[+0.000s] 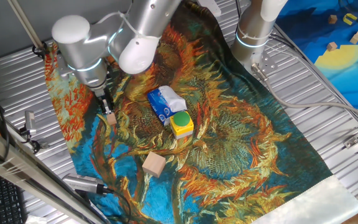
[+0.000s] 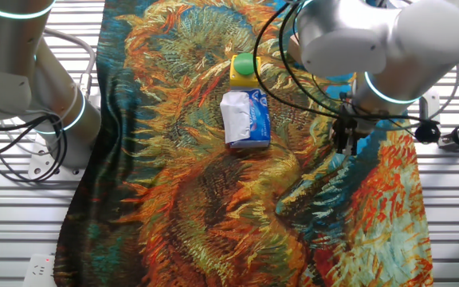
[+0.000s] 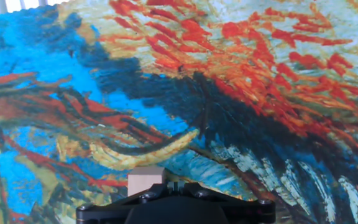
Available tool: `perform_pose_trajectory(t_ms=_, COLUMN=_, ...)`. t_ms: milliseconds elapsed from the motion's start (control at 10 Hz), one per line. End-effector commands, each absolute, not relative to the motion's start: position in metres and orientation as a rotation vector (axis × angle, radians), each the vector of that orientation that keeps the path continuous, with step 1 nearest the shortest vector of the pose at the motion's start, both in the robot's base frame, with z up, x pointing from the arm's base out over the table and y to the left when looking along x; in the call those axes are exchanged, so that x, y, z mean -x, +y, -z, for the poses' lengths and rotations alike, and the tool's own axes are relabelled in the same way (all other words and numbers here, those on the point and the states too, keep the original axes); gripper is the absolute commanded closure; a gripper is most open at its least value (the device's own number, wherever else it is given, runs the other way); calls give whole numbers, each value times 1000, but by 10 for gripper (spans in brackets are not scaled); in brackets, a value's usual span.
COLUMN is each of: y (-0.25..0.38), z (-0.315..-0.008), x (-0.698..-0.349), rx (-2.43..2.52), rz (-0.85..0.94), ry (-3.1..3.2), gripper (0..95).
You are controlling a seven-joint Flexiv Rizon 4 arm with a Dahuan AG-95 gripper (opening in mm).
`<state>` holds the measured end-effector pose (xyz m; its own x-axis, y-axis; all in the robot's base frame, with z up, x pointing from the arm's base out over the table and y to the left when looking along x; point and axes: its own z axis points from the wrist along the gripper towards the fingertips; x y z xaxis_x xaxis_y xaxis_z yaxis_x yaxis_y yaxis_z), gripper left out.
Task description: Approach and touch the side of the small block
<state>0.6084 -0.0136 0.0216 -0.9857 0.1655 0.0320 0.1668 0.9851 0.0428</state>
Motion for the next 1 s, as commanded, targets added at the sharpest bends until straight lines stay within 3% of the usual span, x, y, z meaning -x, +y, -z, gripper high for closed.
perform_pose_trajectory(t_ms=100, y=-6, z=-21, x=-613, rx=291, rz=68, ry=-3104, gripper=950)
perform_pose_trajectory(t_ms=400, y=1, z=-22, x=-618, rx=310, rz=47, ry=-3090, gripper=950)
perform_pose_trajectory(t_ms=1000, y=-19, z=-44, x=-576, rx=228, rz=33, ry=-3061, gripper=950)
